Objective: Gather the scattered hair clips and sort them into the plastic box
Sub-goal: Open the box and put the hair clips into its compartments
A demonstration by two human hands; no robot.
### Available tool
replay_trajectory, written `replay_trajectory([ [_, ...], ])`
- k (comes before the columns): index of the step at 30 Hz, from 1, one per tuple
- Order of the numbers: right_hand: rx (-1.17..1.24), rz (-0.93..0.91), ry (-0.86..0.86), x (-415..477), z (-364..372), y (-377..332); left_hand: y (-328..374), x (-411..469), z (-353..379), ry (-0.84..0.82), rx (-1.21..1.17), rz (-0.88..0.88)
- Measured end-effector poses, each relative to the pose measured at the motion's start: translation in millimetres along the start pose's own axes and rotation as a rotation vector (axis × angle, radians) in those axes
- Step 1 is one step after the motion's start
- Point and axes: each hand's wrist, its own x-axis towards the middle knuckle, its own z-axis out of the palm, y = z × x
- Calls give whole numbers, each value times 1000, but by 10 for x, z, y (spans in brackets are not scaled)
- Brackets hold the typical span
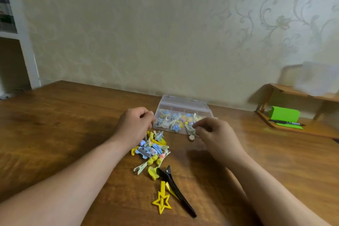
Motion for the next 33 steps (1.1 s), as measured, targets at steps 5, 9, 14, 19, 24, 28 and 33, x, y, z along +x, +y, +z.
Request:
replay_trajectory([
  [5,-281,-102,-21,-46,-25,-53,-9,7,-2,27,0,-9],
  [9,-560,-225,-88,-69,-39,-105,-21,21,10,29,-2,-9],
  [14,-714,-213,-233,-86,22,-135,-14,7,8,27,1,2],
  [19,-729,-210,-219,-89,53,-158,-10,-3,1,15,-5,3],
  [24,-692,-214,-200,-105,22,-168,0,-8,0,5,-4,9],
  [28,-499,-177,-135,-83,-39,-158,0,-10,-4,2,-2,10],
  [33,-151,-65,-5,28,-160,-133,12,-15,-3,-2,-7,7],
])
